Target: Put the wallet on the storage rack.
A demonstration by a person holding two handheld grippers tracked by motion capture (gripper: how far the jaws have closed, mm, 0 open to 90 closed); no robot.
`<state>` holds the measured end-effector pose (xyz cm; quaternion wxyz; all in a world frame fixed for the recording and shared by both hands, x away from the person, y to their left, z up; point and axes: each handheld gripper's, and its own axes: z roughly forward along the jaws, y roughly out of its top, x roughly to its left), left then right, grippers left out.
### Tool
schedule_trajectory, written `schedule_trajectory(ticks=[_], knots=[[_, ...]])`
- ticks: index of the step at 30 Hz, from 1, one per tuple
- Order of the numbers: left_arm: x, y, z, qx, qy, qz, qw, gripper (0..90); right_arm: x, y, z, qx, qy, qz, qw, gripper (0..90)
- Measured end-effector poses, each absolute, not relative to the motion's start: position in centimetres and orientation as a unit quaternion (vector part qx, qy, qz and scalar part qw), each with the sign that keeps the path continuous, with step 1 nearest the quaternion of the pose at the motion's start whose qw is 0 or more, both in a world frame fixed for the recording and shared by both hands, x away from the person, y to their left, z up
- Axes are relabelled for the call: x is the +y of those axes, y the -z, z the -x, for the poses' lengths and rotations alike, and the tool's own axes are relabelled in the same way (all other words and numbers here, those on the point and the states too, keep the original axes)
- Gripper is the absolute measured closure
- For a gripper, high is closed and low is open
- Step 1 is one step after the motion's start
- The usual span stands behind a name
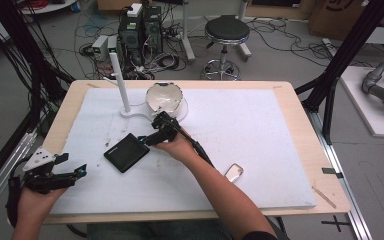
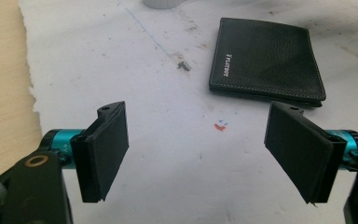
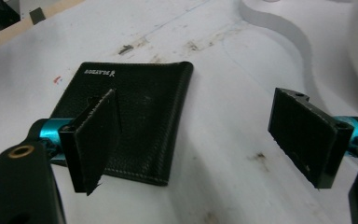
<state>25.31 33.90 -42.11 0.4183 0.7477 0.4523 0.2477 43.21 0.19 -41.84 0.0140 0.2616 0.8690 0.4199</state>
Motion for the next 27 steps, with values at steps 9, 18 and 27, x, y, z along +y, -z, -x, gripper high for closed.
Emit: schedule_trajectory(ticks=[9,18,27], knots=[[34.5,42.1,-24.8,0.459,-0.251,-0.743,0.418,21.7,3.1,43.2,-43.1,0.886,-0.392,-0.247,-0.004,17.3],[34.5,42.2,-25.0,0.458,-0.249,-0.744,0.417,21.7,4.1,44.3,-42.6,0.905,-0.358,-0.230,-0.010,30.9],[34.3,42.2,-24.9,0.454,-0.246,-0.747,0.420,21.7,3.7,44.4,-43.0,0.896,-0.371,-0.240,-0.042,54.6]])
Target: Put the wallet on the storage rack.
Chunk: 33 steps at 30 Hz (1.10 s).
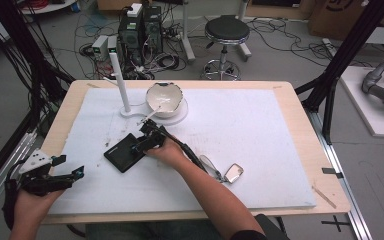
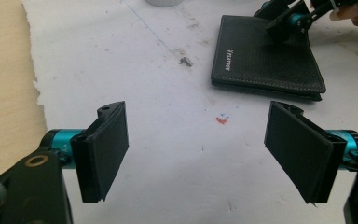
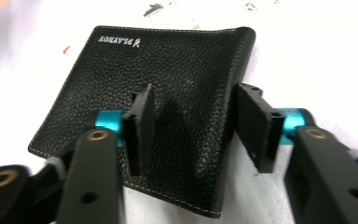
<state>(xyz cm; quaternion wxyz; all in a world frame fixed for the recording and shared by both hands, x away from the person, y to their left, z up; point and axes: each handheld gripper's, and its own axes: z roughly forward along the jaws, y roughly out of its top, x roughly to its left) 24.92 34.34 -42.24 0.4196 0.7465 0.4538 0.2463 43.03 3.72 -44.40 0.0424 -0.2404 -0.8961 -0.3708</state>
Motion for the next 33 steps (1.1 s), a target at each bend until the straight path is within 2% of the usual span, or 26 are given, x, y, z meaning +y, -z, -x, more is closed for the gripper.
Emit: schedule_trajectory(ticks=[6,12,16,33], knots=[[34.2,42.3,-24.9,0.453,-0.246,-0.748,0.419,21.7,3.5,44.3,-43.2,-0.891,0.379,0.247,0.042,72.8],[34.3,42.3,-24.9,0.449,-0.244,-0.749,0.422,21.7,3.5,43.8,-43.0,-0.893,0.378,0.243,0.027,81.4],[34.4,42.4,-24.9,0.451,-0.244,-0.748,0.422,21.7,3.4,43.2,-42.8,-0.890,0.384,0.244,0.027,83.0],[34.3,42.3,-25.1,0.449,-0.244,-0.746,0.426,21.7,0.4,36.8,-42.1,-0.872,0.433,0.223,-0.056,84.4]])
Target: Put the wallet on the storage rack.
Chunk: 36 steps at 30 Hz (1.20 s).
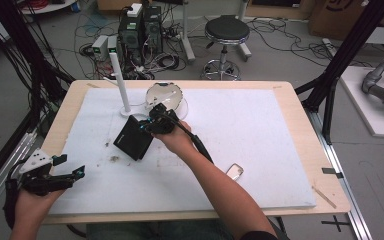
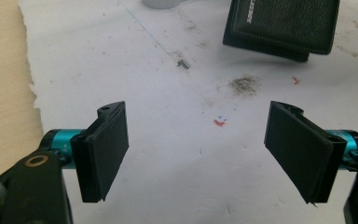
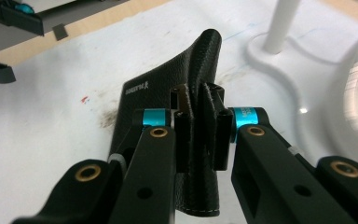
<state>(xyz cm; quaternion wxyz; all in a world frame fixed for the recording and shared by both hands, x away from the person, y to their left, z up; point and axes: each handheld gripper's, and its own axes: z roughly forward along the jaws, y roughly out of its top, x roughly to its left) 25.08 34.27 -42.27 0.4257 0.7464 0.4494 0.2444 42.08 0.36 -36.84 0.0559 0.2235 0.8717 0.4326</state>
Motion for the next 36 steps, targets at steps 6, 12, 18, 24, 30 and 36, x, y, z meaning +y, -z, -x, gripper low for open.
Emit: schedule_trajectory(ticks=[6,12,18,24,30,36], knots=[[34.1,42.3,-25.5,0.446,-0.241,-0.748,0.429,21.7,-1.1,34.9,-42.6,0.861,-0.447,-0.229,0.075,84.5],[33.8,42.3,-25.9,0.442,-0.239,-0.751,0.429,21.7,-2.1,33.1,-43.4,0.852,-0.455,-0.240,0.097,84.5],[33.5,42.3,-26.3,0.440,-0.237,-0.753,0.429,21.7,-3.0,31.5,-44.3,0.843,-0.462,-0.248,0.118,84.6],[33.4,42.3,-26.5,0.439,-0.235,-0.753,0.430,21.7,-3.9,30.4,-45.3,0.835,-0.467,-0.257,0.138,84.5],[33.3,42.3,-26.5,0.438,-0.235,-0.754,0.430,21.7,-4.7,29.7,-46.6,0.829,-0.465,-0.269,0.154,84.5],[33.6,42.3,-26.5,0.441,-0.236,-0.752,0.429,21.7,-5.1,28.5,-47.9,0.827,-0.456,-0.279,0.172,84.5]])
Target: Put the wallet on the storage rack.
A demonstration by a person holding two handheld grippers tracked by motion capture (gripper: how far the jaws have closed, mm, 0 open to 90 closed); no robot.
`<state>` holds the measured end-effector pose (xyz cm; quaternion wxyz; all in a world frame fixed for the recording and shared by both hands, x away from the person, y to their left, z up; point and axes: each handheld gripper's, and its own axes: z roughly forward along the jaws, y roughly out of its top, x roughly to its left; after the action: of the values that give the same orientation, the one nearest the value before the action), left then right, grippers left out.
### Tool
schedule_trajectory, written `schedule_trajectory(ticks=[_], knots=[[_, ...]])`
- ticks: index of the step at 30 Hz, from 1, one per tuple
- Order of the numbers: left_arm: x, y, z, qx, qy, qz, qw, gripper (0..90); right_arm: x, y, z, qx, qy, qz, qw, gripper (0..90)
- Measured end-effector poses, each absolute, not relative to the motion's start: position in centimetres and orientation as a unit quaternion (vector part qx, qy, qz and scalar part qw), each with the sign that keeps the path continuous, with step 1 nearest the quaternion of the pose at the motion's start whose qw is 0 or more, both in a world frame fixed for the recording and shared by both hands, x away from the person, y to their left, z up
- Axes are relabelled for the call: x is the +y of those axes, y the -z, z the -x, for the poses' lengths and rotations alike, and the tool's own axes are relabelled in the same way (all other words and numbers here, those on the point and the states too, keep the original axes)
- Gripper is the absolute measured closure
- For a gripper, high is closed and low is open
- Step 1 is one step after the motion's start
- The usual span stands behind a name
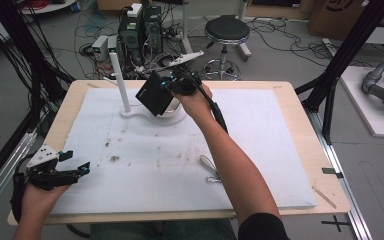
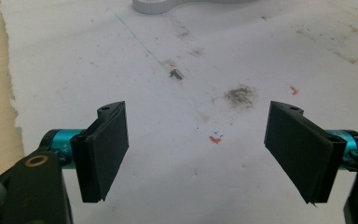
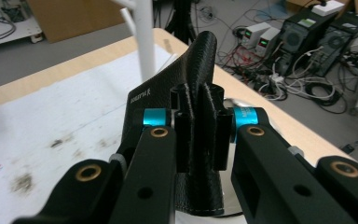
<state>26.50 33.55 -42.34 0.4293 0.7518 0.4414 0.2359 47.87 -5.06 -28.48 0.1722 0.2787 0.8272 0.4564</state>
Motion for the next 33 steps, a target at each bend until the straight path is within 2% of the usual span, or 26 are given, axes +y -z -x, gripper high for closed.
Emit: schedule_trajectory(ticks=[7,33], knots=[[33.6,42.4,-26.5,0.443,-0.237,-0.751,0.428,21.7,-5.4,27.7,-49.2,0.821,-0.453,-0.293,0.188,84.4],[33.9,42.5,-26.3,0.447,-0.236,-0.750,0.426,21.7,-5.8,30.4,-52.0,0.826,-0.406,-0.318,0.228,84.1]])
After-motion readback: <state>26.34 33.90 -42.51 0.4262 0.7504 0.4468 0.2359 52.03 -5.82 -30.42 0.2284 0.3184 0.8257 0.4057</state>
